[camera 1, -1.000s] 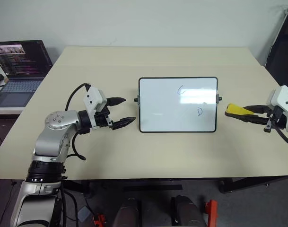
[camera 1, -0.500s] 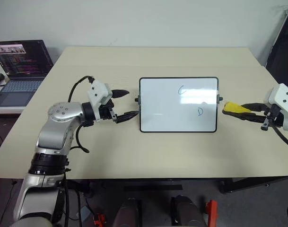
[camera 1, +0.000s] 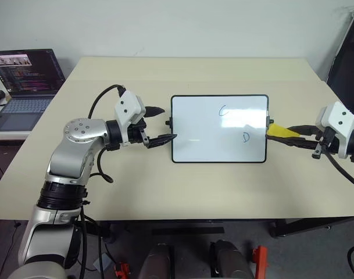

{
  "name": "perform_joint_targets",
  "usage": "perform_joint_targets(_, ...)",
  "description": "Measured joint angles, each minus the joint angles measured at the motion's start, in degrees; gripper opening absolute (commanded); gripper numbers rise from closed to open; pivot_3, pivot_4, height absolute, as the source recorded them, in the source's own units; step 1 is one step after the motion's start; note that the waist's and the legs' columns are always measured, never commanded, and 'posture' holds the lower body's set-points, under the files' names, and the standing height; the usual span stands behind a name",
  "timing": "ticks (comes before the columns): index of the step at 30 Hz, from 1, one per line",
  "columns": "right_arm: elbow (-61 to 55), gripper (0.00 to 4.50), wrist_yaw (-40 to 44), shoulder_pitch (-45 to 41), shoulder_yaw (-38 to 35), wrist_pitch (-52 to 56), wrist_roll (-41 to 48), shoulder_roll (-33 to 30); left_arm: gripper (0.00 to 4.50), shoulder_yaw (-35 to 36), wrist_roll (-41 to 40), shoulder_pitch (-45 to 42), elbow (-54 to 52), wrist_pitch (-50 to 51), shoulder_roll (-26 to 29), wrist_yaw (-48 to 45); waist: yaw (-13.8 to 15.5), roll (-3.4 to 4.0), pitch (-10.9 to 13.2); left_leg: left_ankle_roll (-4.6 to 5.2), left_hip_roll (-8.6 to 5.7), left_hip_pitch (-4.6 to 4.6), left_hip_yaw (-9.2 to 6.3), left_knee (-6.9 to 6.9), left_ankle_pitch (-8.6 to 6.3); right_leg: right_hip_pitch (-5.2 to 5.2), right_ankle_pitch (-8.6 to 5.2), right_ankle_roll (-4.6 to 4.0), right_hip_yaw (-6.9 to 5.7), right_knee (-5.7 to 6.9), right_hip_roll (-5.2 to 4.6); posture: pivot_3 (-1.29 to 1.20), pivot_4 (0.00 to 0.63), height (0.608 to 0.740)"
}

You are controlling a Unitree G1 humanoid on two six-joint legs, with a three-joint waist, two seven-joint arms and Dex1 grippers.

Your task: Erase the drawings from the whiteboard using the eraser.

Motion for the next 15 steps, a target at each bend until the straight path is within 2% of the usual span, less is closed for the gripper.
perform_joint_targets(5,0.29,0.85,-0.13,-1.81,0.10,-0.01,0.08,0.62,4.50,0.11,0.04,0.85,-0.06,-0.24,0.32,-0.10,-0.10,0.00,0.00,0.00,0.00,0.01,0.01,0.00,0.00,0.00,0.00,-0.01,0.01,0.02,0.00,0.00,0.150,0.740)
perform_joint_targets(9,0.55,0.85,-1.84,-6.10,0.11,-0.22,0.65,3.67,4.50,0.15,0.03,1.71,-0.41,-0.44,0.51,-0.17,-0.14,0.00,0.00,0.00,0.01,0.02,0.00,0.01,0.00,0.00,0.01,-0.01,0.00,0.04,0.00,0.00,0.150,0.740)
perform_joint_targets(12,1.61,0.85,-4.42,-10.10,0.32,-0.50,0.66,7.49,4.50,0.22,0.02,2.35,-0.64,-0.51,0.62,-0.21,-0.07,0.00,0.00,0.00,0.00,0.00,-0.02,0.02,0.00,0.00,0.01,-0.01,0.00,0.03,0.00,0.00,0.150,0.740)
perform_joint_targets(15,4.03,0.85,-10.46,-15.51,2.04,-2.15,-0.16,16.56,4.50,0.19,-0.01,2.56,-0.89,-0.56,0.92,-0.30,-0.52,0.00,0.00,-0.01,0.02,0.04,0.01,0.01,0.01,-0.01,0.02,-0.02,0.02,0.07,0.01,0.00,0.150,0.740)
